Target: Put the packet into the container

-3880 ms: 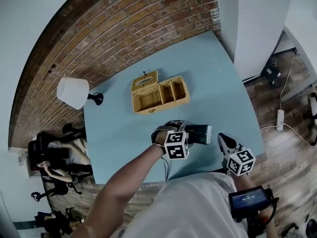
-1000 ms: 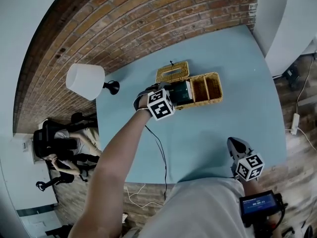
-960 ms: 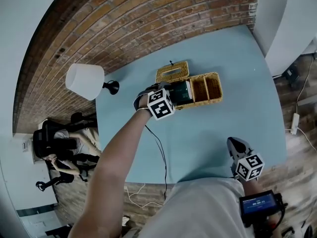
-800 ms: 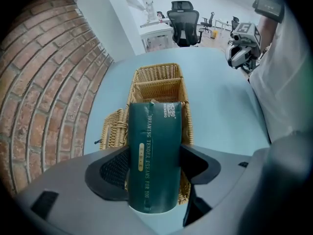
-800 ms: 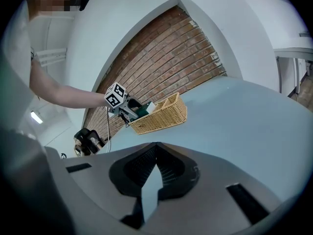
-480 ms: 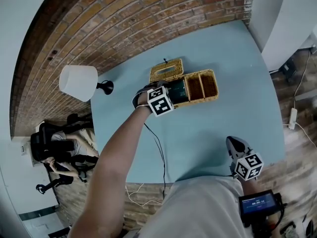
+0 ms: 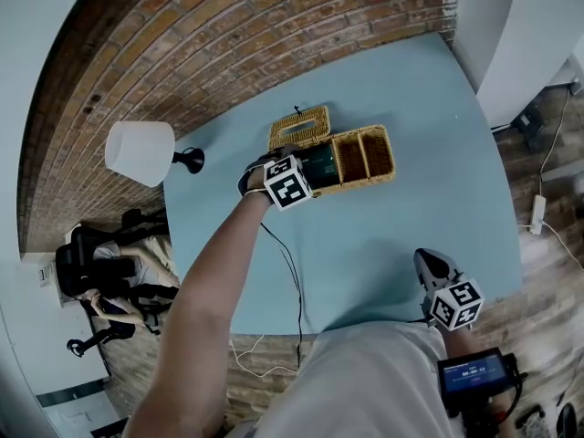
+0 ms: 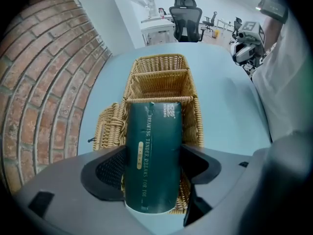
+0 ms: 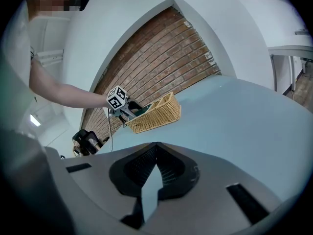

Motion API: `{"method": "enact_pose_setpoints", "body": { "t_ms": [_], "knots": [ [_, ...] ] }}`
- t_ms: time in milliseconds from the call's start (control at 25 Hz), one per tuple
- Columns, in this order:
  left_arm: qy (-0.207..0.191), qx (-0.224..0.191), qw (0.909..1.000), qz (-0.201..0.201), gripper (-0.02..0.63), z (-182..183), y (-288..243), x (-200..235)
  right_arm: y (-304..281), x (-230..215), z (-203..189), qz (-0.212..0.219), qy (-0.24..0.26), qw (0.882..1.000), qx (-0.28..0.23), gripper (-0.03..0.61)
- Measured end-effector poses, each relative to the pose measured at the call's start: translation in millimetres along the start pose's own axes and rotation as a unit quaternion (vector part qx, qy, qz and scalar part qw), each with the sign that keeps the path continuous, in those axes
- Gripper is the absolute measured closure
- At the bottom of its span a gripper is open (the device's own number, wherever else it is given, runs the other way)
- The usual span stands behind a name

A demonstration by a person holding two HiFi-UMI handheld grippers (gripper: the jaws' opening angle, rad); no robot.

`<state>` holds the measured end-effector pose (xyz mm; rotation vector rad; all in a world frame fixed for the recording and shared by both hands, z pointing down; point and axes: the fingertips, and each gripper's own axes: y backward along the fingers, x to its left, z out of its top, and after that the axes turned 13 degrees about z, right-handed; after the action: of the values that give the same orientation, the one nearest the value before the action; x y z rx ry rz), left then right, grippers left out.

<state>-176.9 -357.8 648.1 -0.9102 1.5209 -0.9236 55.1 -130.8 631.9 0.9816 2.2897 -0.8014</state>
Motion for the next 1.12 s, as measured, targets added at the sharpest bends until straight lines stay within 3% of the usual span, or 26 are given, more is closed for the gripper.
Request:
{"method": "enact_pose_setpoints", "body": {
  "t_ms": [160,320,480,680,880,1120],
  "knots": [
    [0.039,-0.012,0.9984,0.039,0.272,-3,15,15,-3,-2,10,0.009,0.009,1.0,-0.001,0.571],
    [0.101,-0.033,0.9892,0.101,0.272,-18,51,27,-18,8,14,0.028,0.034,0.999,0.007,0.571],
    [0.144,-0.066,0.9789,0.129,0.273,-9,82,5,-16,12,15,0.048,0.063,0.997,0.018,0.571],
    [0.195,-0.103,0.9661,0.134,0.273,-5,105,-41,-19,20,14,0.072,0.089,0.993,0.026,0.571],
    [0.277,-0.168,0.9358,0.14,0.299,15,141,-80,-26,33,35,0.117,0.123,0.985,0.03,0.571],
    [0.357,-0.256,0.8869,0.144,0.529,19,188,-125,-36,58,53,0.139,0.165,0.976,0.027,0.571]
  ]
}}
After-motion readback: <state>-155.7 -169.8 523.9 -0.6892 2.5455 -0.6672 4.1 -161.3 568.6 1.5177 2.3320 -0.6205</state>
